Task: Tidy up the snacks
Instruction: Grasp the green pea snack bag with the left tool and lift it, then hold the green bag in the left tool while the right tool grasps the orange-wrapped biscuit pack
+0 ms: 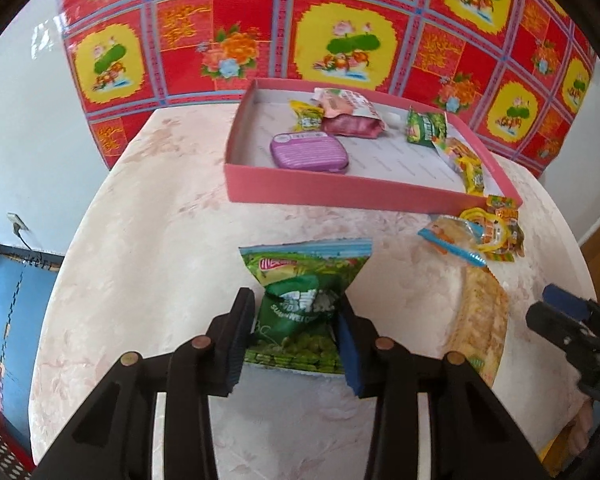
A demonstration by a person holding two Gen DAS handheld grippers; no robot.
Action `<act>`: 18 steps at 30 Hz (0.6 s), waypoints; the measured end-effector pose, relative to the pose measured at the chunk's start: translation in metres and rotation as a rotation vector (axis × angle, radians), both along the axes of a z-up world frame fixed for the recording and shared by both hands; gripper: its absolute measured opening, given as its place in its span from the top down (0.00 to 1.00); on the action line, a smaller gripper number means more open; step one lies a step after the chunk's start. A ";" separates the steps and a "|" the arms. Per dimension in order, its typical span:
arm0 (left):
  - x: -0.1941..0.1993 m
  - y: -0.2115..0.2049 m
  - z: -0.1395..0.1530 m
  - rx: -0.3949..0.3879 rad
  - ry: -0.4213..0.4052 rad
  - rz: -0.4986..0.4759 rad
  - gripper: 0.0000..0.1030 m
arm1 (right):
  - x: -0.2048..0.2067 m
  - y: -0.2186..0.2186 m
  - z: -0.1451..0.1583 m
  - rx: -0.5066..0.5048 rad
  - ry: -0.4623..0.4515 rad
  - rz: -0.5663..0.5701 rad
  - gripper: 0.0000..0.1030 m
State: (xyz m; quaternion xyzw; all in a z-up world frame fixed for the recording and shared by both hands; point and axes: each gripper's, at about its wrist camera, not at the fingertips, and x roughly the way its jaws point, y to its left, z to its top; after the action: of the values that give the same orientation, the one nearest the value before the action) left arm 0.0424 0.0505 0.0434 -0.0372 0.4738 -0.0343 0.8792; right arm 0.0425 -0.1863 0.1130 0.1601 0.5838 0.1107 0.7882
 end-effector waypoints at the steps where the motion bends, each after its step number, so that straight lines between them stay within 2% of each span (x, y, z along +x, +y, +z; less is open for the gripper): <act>1: -0.002 0.002 0.000 -0.005 -0.002 0.002 0.60 | 0.001 0.002 0.001 0.027 0.018 -0.012 0.27; 7: -0.014 0.009 -0.002 -0.032 -0.014 -0.002 0.60 | 0.006 0.024 -0.001 0.045 0.089 -0.019 0.27; 11: -0.022 0.013 -0.003 -0.043 -0.025 -0.002 0.60 | 0.012 0.044 -0.004 0.015 0.135 -0.005 0.27; 14: -0.026 0.016 -0.003 -0.058 -0.031 -0.007 0.60 | 0.019 0.052 -0.009 0.007 0.166 -0.037 0.27; 18: -0.028 0.019 -0.004 -0.072 -0.037 -0.013 0.60 | 0.027 0.064 -0.010 -0.036 0.158 -0.049 0.27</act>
State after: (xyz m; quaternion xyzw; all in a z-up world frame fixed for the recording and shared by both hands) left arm 0.0141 0.0693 0.0396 -0.0650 0.4561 -0.0575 0.8857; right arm 0.0690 -0.1226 0.1034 0.1681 0.6419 0.0679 0.7450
